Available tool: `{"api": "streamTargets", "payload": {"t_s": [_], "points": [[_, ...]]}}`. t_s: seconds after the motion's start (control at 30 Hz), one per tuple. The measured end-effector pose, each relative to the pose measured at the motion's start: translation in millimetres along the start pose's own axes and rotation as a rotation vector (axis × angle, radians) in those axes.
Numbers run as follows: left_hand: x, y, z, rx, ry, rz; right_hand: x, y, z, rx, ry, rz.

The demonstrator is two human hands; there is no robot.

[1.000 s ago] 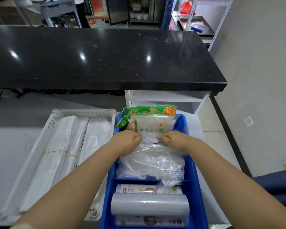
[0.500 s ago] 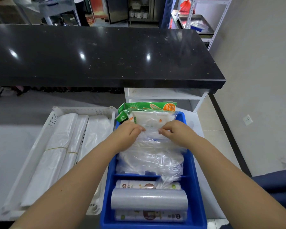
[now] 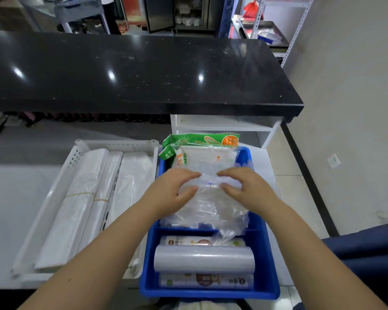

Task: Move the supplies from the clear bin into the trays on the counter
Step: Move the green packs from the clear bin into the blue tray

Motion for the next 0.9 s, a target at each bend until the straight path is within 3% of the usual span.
{"api": "streamTargets", "payload": {"t_s": [0.13, 0.23, 0.3, 0.43, 0.6, 0.73, 0.8, 0.9], "points": [[27, 16, -12, 0.159, -0.168, 0.113, 33, 19, 21, -0.114, 0.169, 0.126], [32, 32, -8, 0.27, -0.234, 0.079, 36, 32, 28, -0.165, 0.229, 0.09], [35, 40, 1, 0.247, -0.232, 0.137, 39, 41, 30, -0.191, 0.27, 0.063], [48, 46, 18, 0.112, -0.259, 0.362, 51, 46, 27, -0.049, 0.241, 0.217], [23, 40, 11, 0.105, -0.074, 0.211, 64, 52, 22, 0.228, 0.08, 0.366], [38, 46, 10, 0.078, -0.16, 0.408, 65, 49, 27, 0.298, 0.084, 0.396], [46, 47, 10, 0.107, -0.27, 0.437, 67, 47, 29, 0.325, 0.104, 0.419], [44, 44, 8, 0.111, -0.239, 0.441, 65, 44, 32, 0.359, 0.169, 0.427]]}}
Point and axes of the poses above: each hand's wrist, its own y-axis away from the middle knuckle, its own x-axis out of the palm, z = x × y, the point moved 5 cm from there along -y, towards the middle knuckle, and after that the axes turned 7 degrees about -x, right-handed, at the moved point
